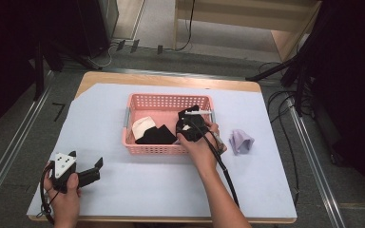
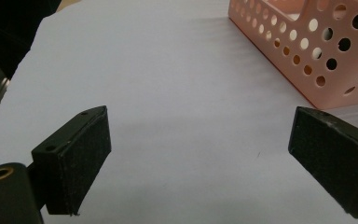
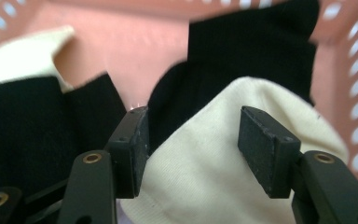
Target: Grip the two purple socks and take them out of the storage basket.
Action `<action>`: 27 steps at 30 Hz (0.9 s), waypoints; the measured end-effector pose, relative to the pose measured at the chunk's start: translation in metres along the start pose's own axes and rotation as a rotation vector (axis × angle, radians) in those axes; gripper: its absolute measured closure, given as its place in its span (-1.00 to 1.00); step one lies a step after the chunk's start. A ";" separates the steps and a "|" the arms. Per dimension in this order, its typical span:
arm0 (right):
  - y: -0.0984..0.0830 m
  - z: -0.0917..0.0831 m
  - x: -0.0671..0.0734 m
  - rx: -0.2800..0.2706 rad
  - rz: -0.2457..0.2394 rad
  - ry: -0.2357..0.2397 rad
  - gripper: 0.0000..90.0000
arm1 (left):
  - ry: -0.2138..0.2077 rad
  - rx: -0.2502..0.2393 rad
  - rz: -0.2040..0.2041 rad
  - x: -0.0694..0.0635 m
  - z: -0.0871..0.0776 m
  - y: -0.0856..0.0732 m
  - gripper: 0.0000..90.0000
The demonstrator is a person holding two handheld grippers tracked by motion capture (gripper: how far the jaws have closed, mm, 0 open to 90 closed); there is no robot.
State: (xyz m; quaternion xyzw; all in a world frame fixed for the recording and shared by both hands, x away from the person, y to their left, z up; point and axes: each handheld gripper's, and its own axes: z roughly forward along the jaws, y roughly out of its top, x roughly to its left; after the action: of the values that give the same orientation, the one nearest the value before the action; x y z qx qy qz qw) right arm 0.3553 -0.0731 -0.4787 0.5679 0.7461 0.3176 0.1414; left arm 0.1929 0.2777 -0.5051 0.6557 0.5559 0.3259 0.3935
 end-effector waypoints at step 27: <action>0.022 -0.029 0.025 -0.276 0.008 0.310 0.86 | -0.006 0.007 -0.002 0.000 0.000 0.000 -0.85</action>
State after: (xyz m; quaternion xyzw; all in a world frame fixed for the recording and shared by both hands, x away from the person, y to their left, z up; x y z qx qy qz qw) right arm 0.3471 -0.0552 -0.4388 0.4903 0.7062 0.5009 0.1001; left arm 0.1932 0.2779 -0.5050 0.6576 0.5564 0.3216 0.3931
